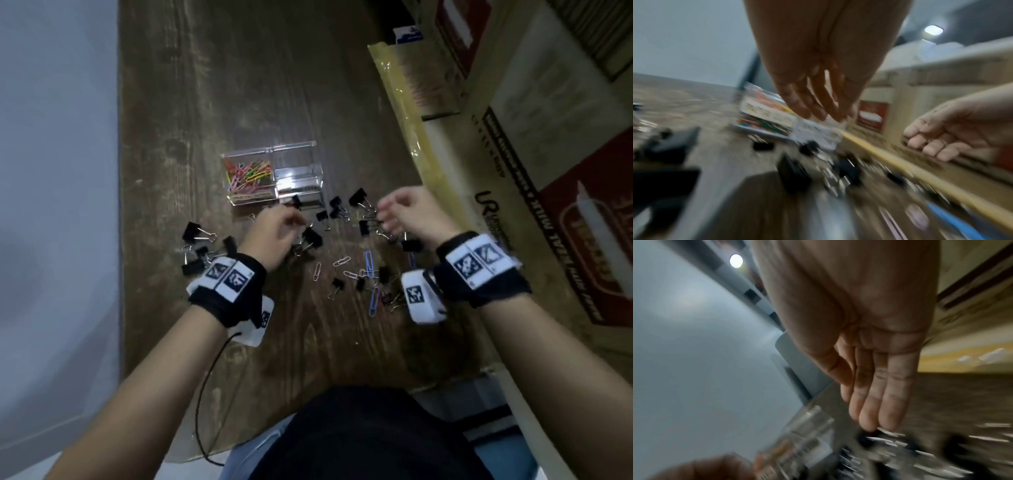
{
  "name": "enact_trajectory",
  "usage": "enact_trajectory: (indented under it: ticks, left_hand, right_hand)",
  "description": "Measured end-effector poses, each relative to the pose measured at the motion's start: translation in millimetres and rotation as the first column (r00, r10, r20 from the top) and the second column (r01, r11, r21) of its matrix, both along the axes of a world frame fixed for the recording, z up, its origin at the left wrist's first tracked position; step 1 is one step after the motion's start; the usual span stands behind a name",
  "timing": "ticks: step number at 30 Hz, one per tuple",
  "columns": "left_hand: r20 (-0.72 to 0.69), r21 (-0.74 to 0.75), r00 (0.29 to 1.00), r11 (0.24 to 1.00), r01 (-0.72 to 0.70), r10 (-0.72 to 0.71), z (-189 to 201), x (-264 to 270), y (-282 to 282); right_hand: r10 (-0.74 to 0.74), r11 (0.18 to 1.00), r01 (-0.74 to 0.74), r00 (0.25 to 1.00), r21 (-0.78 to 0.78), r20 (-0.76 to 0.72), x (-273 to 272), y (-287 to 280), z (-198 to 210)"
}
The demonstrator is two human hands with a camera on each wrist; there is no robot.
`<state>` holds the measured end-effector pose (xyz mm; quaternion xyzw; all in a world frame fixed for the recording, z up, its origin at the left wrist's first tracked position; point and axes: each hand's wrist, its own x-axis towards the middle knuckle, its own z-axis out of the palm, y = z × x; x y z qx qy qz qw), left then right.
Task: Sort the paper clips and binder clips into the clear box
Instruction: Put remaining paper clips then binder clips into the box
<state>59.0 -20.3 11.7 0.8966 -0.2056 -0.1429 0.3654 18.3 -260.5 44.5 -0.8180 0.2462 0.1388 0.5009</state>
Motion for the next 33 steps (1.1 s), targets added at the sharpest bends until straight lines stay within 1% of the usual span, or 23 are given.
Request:
enact_trajectory:
  ticks: [1, 2, 3, 4, 6, 8, 9, 12, 14, 15, 18, 21, 22, 23, 24, 25, 26, 27, 28, 29, 31, 32, 33]
  left_hand:
    - [-0.01, 0.097, 0.994, 0.989, 0.111, -0.111, -4.2, -10.1, -8.0]
    - [0.0, 0.207, 0.982, 0.961, 0.183, -0.187, -9.0, -17.9, -15.2]
    - [0.023, 0.312, 0.973, 0.927, 0.21, -0.228, -14.0, -23.7, -21.5]
    - [0.046, 0.417, 0.97, 0.887, 0.199, -0.239, -16.3, -28.7, -27.3]
    - [0.105, 0.583, 0.969, 0.803, 0.121, -0.222, -19.7, -35.4, -34.3]
    - [0.161, 0.671, 0.957, 0.738, 0.071, -0.239, -20.6, -42.3, -40.4]
    - [0.176, 0.692, 0.954, 0.72, 0.056, -0.244, -19.9, -45.2, -42.1]
    - [0.164, 0.712, 0.962, 0.701, 0.04, -0.221, -17.1, -52.4, -45.0]
    - [0.121, 0.69, 0.977, 0.723, 0.046, -0.177, -18.5, -56.2, -44.1]
    - [0.084, 0.659, 0.986, 0.75, 0.051, -0.141, -19.7, -57.9, -42.6]
    - [-0.037, 0.525, 0.999, 0.85, 0.051, -0.037, -25.0, -58.9, -37.5]
    - [-0.026, 0.463, 0.995, 0.881, 0.099, -0.098, -25.6, -59.9, -37.2]
    - [-0.02, 0.447, 0.994, 0.888, 0.109, -0.111, -24.6, -59.5, -37.5]
    - [-0.026, 0.411, 0.995, 0.906, 0.098, -0.096, -22.1, -58.4, -37.6]
    - [-0.056, 0.335, 0.997, 0.94, 0.063, -0.047, -20.2, -56.0, -37.0]
    - [-0.122, 0.216, 0.992, 0.976, 0.002, 0.025, -17.6, -53.3, -36.2]
    - [-0.22, 0.075, 0.972, 0.995, -0.066, 0.081, -14.7, -51.0, -36.1]
    - [-0.333, -0.04, 0.937, 0.991, -0.127, 0.107, -11.7, -48.9, -38.0]
    - [-0.425, -0.113, 0.899, 0.979, -0.167, 0.104, -9.3, -46.3, -41.2]
    - [-0.492, -0.126, 0.865, 0.974, -0.186, 0.102, -8.1, -43.0, -45.3]
    - [-0.539, -0.066, 0.834, 0.982, -0.179, 0.116, -7.9, -37.4, -55.4]
    - [-0.526, -0.015, 0.842, 0.988, -0.153, 0.122, -9.4, -34.7, -61.4]
    - [-0.471, 0.059, 0.875, 0.993, -0.1, 0.116, -10.8, -33.0, -65.5]
  right_hand:
    - [0.026, 0.998, -0.027, 0.999, -0.059, -0.02, -19.2, -9.6, -8.5]
    - [0.058, 0.991, -0.062, 0.998, -0.119, -0.034, -35.9, -15.3, -15.1]
    - [0.096, 0.98, -0.101, 0.995, -0.171, -0.036, -49.6, -17.7, -21.1]
    - [0.144, 0.965, -0.15, 0.989, -0.213, -0.045, -61.3, -15.1, -22.3]
    - [0.253, 0.923, -0.25, 0.967, -0.293, -0.027, -72.6, 1.2, -23.9]
    - [0.317, 0.88, -0.293, 0.948, -0.373, 0.004, -73.2, 19.9, -23.5]
    - [0.333, 0.865, -0.299, 0.943, -0.404, 0.014, -70.8, 27.2, -25.2]
    - [0.387, 0.804, -0.341, 0.922, -0.486, -0.007, -60.7, 44.2, -28.2]
    - [0.438, 0.735, -0.403, 0.896, -0.546, -0.072, -56.6, 51.4, -31.6]
    - [0.456, 0.708, -0.433, 0.883, -0.559, -0.106, -55.9, 54.1, -34.1]
    - [0.462, 0.7, -0.451, 0.877, -0.554, -0.13, -56.1, 56.7, -39.1]
    - [0.526, 0.689, -0.483, 0.846, -0.541, -0.086, -57.3, 56.0, -43.5]
    - [0.521, 0.72, -0.454, 0.853, -0.525, -0.022, -58.4, 54.1, -43.2]
    - [0.473, 0.789, -0.386, 0.878, -0.478, 0.072, -59.1, 50.0, -42.4]
    - [0.375, 0.876, -0.286, 0.91, -0.388, 0.177, -59.4, 43.0, -40.8]
    - [0.236, 0.948, -0.166, 0.938, -0.271, 0.255, -59.8, 32.9, -39.7]
    - [0.094, 0.987, -0.054, 0.958, -0.151, 0.272, -61.2, 19.9, -39.1]
    - [-0.019, 0.999, 0.031, 0.968, -0.044, 0.25, -63.8, 5.8, -39.0]
    - [-0.104, 0.994, 0.097, 0.974, 0.04, 0.2, -67.4, -7.2, -39.1]
    - [-0.175, 0.982, 0.161, 0.973, 0.098, 0.152, -70.7, -18.2, -39.5]
    - [-0.288, 0.952, 0.271, 0.951, 0.145, 0.11, -75.1, -33.5, -42.6]
    - [-0.32, 0.941, 0.306, 0.943, 0.142, 0.09, -76.1, -38.6, -42.6]
    - [-0.335, 0.937, 0.326, 0.94, 0.123, 0.06, -76.0, -40.5, -43.4]
